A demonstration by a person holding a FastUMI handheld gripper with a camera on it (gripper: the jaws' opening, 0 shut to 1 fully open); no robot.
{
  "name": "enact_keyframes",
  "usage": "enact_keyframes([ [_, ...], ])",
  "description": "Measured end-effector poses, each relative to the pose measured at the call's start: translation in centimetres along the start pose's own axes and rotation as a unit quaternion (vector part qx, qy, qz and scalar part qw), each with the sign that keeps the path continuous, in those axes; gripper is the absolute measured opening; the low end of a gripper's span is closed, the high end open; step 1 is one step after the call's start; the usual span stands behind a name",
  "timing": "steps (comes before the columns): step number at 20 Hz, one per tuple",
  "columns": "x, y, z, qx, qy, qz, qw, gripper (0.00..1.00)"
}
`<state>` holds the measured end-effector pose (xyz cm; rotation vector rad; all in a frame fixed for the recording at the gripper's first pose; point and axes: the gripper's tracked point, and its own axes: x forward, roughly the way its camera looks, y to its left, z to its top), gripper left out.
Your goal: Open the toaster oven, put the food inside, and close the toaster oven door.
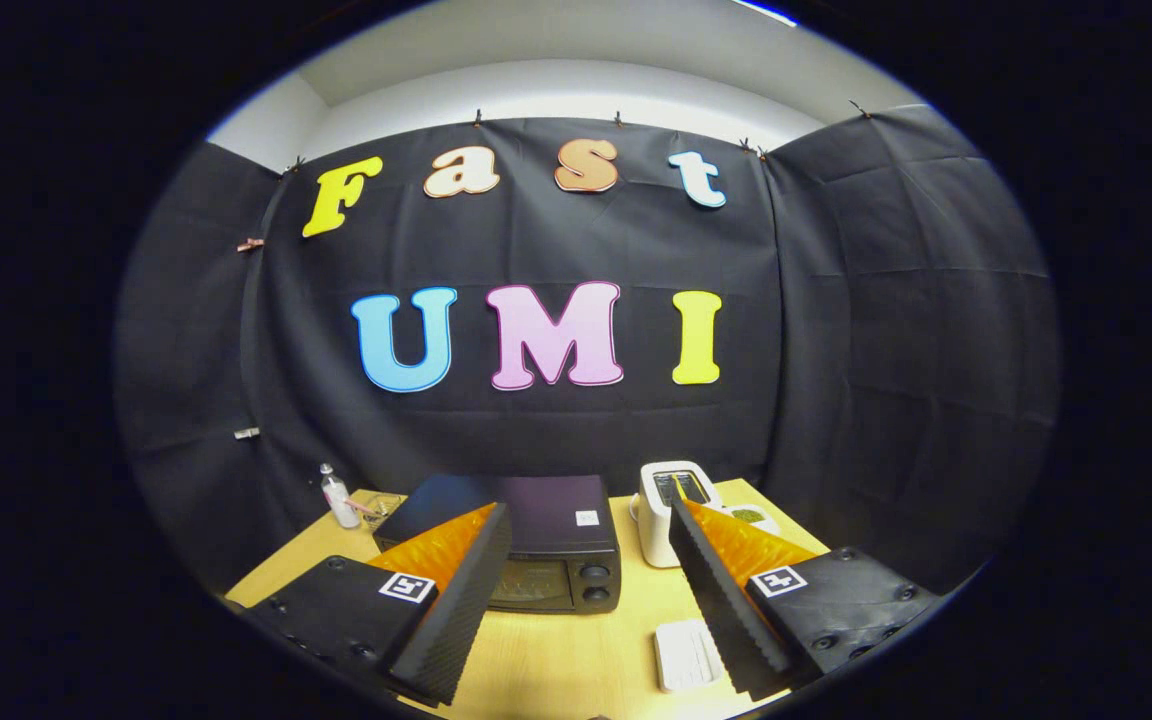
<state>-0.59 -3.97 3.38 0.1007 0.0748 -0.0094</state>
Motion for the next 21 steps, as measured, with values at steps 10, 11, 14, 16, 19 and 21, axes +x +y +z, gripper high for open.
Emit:
enact_keyframes([
  [10, 1.8, 2.6, 0.1, -0.008, 0.009, 0.026, 1.0, 0.98],
  [11, 1.7, 2.8, 0.1, -0.007, 0.009, 0.026, 1.0, 0.98],
  [14, 1.7, 3.1, -0.4, -0.006, 0.013, 0.027, 1.0, 0.98],
  [16, 2.0, 3.2, -0.8, -0.007, 0.019, 0.026, 0.999, 0.98],
  [19, 2.1, 3.5, -0.8, -0.005, 0.02, 0.027, 0.999, 0.98],
  [21, 2.2, 3.6, -0.8, -0.008, 0.021, 0.028, 0.999, 0.98],
])
